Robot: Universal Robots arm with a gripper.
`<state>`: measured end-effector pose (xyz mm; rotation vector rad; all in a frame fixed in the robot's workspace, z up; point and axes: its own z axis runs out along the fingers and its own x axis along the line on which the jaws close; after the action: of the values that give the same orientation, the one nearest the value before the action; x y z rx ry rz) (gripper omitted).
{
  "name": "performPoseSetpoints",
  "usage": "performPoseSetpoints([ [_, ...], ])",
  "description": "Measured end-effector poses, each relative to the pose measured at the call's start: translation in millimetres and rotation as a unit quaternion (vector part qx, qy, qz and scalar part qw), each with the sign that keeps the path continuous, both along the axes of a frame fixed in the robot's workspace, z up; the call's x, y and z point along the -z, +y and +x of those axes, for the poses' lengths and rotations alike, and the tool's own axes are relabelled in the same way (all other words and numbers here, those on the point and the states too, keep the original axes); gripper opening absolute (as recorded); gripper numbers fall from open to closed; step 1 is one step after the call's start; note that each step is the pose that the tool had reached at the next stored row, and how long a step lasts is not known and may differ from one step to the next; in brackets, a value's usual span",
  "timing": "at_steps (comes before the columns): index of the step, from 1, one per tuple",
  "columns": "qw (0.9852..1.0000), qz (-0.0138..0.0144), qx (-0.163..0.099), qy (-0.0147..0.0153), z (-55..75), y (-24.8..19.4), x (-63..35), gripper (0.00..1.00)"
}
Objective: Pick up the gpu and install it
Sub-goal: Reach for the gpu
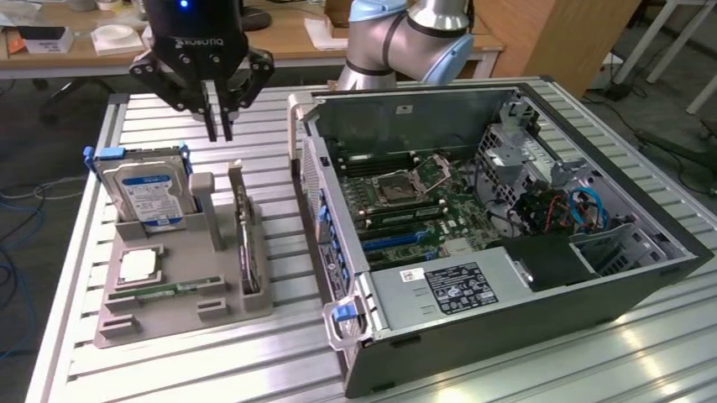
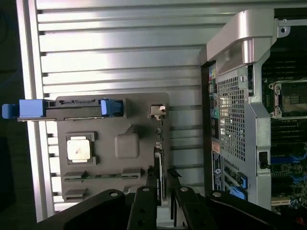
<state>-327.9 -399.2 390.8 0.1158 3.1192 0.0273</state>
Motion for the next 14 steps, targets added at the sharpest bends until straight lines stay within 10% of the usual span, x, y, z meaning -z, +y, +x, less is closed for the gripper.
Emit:
performPoseSetpoints([
  [10, 1.0, 0.0, 0.0, 0.0, -0.1, 0.0, 0.0, 0.59],
  [14, 1.0, 0.0, 0.0, 0.0, -0.1, 0.0, 0.0, 0.59],
])
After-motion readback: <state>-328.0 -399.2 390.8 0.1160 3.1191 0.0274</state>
